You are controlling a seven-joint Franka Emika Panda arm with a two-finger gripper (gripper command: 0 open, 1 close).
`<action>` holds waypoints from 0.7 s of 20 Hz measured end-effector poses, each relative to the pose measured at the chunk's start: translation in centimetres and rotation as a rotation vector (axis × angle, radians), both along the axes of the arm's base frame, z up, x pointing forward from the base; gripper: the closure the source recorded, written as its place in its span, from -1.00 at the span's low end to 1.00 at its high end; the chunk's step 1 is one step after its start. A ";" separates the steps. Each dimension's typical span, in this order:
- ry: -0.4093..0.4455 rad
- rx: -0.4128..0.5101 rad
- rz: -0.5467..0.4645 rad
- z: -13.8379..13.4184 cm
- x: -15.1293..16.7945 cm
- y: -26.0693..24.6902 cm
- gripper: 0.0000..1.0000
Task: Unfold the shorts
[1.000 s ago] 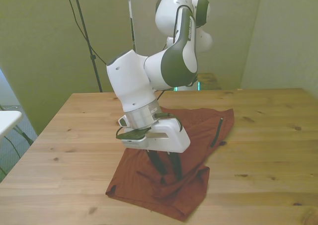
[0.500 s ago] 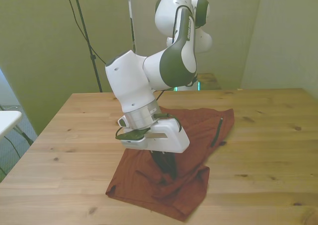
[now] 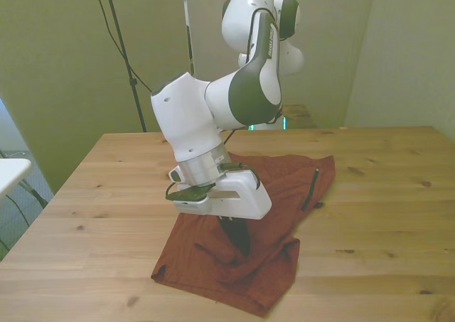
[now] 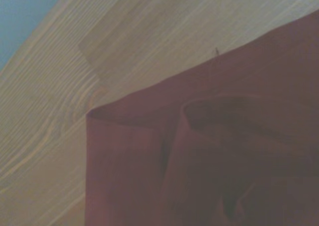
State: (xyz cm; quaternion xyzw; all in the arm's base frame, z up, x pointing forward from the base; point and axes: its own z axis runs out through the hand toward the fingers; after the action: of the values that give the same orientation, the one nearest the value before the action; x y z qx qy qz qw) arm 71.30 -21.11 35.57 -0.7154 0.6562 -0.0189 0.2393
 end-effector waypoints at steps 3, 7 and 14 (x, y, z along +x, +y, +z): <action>-0.001 0.001 0.001 0.0 0.0 0.1 1.00; -0.005 0.003 0.006 0.2 0.2 0.4 1.00; -0.024 0.009 0.030 1.3 0.7 2.0 1.00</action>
State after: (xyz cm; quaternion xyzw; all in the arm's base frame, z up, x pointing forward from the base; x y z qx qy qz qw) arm 71.99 -19.15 36.83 -0.7238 0.6425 -0.0211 0.2507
